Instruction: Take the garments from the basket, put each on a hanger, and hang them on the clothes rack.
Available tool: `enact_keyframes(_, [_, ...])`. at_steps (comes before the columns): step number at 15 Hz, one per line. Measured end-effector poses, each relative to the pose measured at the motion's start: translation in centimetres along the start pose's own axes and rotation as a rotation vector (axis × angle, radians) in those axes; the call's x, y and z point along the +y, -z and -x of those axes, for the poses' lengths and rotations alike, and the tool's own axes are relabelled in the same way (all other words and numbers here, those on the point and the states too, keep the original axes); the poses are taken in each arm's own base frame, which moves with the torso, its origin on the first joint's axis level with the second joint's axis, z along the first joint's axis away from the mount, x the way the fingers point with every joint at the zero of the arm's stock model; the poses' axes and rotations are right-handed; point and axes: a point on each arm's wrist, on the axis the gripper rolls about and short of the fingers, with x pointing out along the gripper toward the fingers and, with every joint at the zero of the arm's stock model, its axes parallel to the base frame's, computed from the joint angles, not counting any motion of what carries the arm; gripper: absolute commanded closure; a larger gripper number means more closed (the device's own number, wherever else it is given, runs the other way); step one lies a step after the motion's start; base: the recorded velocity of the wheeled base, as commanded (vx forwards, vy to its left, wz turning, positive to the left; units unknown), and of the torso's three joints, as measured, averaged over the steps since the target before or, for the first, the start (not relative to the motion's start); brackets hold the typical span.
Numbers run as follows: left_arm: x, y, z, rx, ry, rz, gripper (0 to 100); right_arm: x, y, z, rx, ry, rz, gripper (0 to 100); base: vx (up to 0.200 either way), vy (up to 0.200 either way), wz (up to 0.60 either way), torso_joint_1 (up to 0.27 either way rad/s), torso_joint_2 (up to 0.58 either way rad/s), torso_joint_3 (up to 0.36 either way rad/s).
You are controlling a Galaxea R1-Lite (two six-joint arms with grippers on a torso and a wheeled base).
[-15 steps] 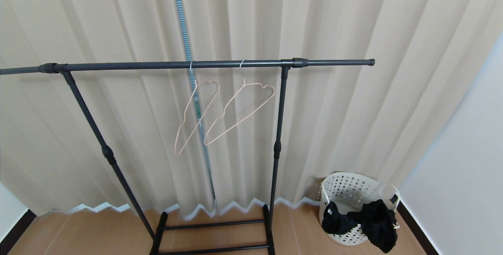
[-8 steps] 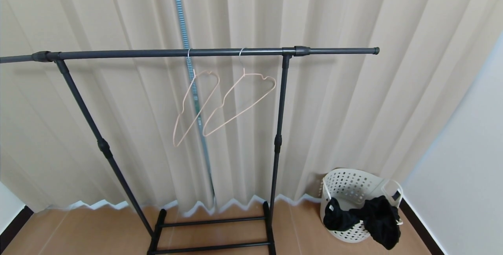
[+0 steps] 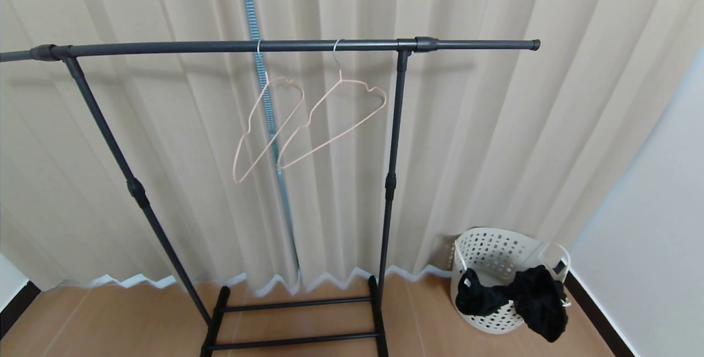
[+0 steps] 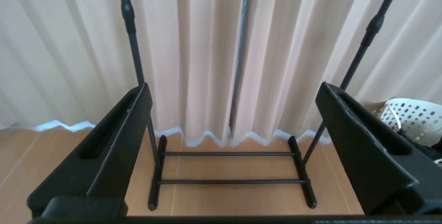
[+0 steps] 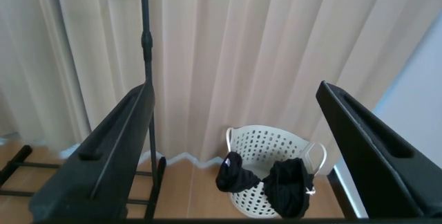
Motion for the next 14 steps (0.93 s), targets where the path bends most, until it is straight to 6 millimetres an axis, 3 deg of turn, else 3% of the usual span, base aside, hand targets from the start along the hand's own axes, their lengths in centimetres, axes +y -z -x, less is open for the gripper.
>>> enact_keyframes(14, [0.00, 0.00, 0.00, 0.000, 0.000, 0.002, 0, 0.00, 0.00, 0.00, -0.001, 0.000, -0.003, 0, 0.000, 0.000, 0.00, -0.181, 0.51, 0.330])
